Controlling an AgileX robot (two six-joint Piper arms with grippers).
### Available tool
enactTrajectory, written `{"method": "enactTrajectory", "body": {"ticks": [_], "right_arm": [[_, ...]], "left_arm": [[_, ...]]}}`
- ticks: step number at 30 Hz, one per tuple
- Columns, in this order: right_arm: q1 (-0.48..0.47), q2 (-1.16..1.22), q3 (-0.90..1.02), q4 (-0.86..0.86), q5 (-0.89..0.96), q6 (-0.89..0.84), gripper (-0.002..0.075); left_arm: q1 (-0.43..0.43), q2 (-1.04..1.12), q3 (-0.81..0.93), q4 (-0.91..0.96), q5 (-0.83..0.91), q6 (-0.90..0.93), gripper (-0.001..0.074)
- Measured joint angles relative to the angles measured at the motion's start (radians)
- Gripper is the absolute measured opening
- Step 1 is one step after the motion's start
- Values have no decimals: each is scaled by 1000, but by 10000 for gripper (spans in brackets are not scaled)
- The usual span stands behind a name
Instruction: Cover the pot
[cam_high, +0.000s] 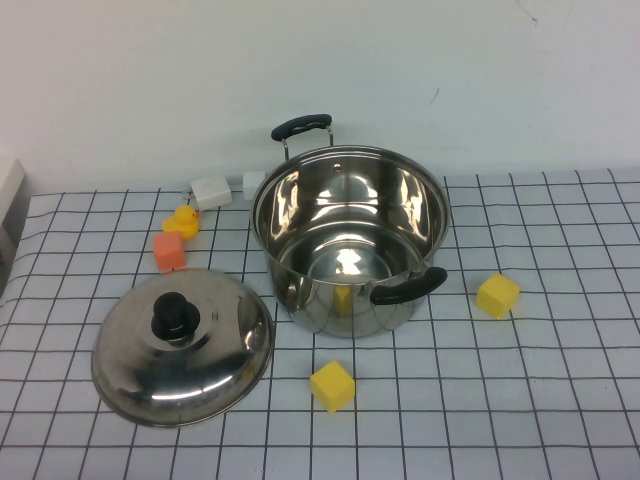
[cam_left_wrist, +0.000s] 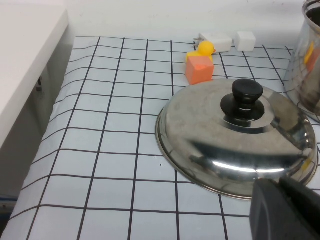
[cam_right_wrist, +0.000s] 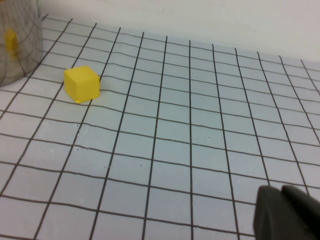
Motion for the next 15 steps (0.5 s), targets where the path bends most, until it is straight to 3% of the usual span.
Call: {"method": "enactTrajectory", "body": {"ticks": [15], "right_arm": [[0, 0, 0, 0, 0, 0, 9]], "left_arm": [[0, 0, 3, 2, -87, 0, -1]]}}
